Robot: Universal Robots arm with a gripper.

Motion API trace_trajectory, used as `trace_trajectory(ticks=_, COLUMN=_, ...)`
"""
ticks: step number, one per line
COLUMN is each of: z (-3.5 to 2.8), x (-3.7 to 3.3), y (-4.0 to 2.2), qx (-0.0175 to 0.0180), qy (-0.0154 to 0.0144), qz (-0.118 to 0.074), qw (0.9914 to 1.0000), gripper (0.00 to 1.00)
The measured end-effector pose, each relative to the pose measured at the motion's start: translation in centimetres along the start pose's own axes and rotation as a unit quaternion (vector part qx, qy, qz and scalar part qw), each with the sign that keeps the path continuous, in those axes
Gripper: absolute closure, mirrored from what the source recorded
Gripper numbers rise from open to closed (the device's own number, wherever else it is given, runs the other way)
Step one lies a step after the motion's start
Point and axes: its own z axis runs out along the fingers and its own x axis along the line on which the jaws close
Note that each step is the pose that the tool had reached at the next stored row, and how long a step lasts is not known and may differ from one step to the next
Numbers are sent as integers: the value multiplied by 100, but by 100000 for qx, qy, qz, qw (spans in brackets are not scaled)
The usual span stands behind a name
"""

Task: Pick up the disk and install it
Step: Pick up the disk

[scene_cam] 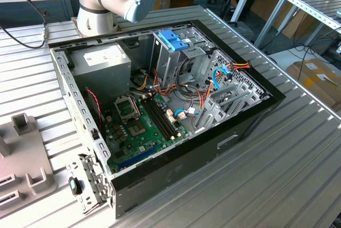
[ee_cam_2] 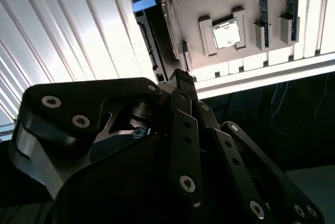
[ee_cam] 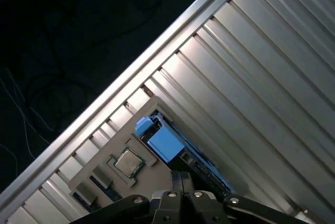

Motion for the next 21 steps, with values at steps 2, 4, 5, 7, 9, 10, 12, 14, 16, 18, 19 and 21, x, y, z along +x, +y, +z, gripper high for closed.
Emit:
trace_trajectory(ticks=2, z=0, x=0, y=0, qx=21, qy=-7, qz=-1109, qw=99994, gripper=89)
trace_trajectory(ticks=4, z=0, x=0, y=0, qx=36, qy=-16, qz=-1958, qw=99981, gripper=89)
trace_trajectory(ticks=5, z=0, x=0, y=0, qx=47, qy=-23, qz=-2449, qw=99970, gripper=89)
trace_trajectory(ticks=7, z=0, x=0, y=0, qx=62, qy=-26, qz=-3210, qw=99948, gripper=89)
trace_trajectory(ticks=9, z=0, x=0, y=0, qx=85, qy=-35, qz=-4362, qw=99905, gripper=89)
trace_trajectory(ticks=10, z=0, x=0, y=0, qx=95, qy=-41, qz=-4903, qw=99880, gripper=89)
trace_trajectory(ticks=12, z=0, x=0, y=0, qx=113, qy=-45, qz=-5845, qw=99829, gripper=89)
trace_trajectory(ticks=14, z=0, x=0, y=0, qx=141, qy=-61, qz=-7252, qw=99737, gripper=89)
trace_trajectory(ticks=16, z=0, x=0, y=0, qx=192, qy=-81, qz=-9952, qw=99503, gripper=89)
trace_trajectory(ticks=18, z=1, x=0, y=0, qx=224, qy=-97, qz=-11580, qw=99327, gripper=89)
trace_trajectory(ticks=19, z=1, x=0, y=0, qx=238, qy=-100, qz=-12259, qw=99245, gripper=89)
trace_trajectory(ticks=21, z=1, x=0, y=0, qx=259, qy=-109, qz=-13321, qw=99108, gripper=89)
